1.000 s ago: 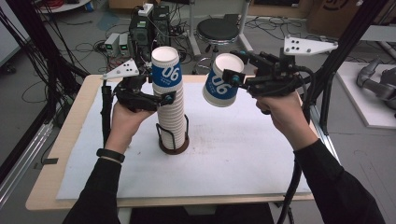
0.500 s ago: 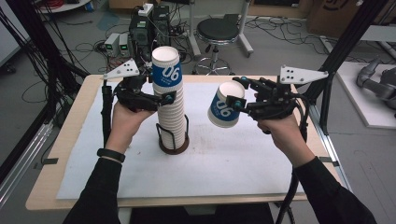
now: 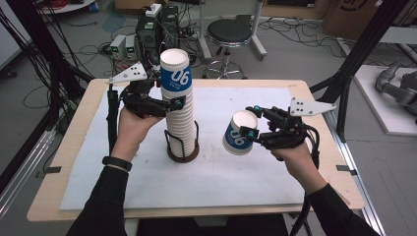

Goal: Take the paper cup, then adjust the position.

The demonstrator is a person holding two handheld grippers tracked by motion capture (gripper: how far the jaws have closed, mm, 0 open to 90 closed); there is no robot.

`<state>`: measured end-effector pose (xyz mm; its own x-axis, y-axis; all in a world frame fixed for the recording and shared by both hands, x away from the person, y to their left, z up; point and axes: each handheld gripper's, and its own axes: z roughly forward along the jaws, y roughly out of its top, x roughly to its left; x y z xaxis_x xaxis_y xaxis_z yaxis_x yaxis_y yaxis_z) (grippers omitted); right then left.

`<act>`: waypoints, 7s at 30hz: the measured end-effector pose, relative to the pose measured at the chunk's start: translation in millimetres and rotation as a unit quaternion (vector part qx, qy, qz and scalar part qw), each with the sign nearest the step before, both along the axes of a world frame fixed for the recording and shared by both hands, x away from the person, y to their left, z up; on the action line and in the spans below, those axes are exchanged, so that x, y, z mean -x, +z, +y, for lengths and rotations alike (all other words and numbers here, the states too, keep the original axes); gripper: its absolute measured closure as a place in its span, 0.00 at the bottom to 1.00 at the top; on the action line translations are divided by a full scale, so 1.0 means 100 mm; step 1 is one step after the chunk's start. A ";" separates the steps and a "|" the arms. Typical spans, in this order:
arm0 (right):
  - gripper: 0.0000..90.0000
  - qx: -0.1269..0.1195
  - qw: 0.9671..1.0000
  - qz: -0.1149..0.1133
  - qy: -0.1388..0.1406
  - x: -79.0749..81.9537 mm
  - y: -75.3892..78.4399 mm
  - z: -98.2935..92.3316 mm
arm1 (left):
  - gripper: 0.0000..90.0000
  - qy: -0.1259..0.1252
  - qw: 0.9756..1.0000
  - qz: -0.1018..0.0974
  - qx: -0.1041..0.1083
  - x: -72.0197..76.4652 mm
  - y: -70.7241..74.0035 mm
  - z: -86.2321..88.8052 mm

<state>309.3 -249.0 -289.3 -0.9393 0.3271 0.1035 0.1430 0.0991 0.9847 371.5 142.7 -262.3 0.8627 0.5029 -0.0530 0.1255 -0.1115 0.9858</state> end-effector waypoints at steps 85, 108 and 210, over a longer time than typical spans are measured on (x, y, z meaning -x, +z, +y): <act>0.34 0.024 0.998 0.045 -0.023 0.04 -0.72 -0.16 | 0.07 0.006 1.000 -0.024 -0.013 1.03 -1.10 0.01; 0.34 0.021 0.998 0.043 -0.031 0.07 -0.71 -0.24 | 0.07 -0.040 0.998 -0.025 -0.050 1.07 -1.24 -0.33; 0.34 -0.002 0.999 0.035 0.016 0.10 -0.63 -0.18 | 0.07 -0.150 0.987 0.040 -0.033 0.90 -1.35 -0.96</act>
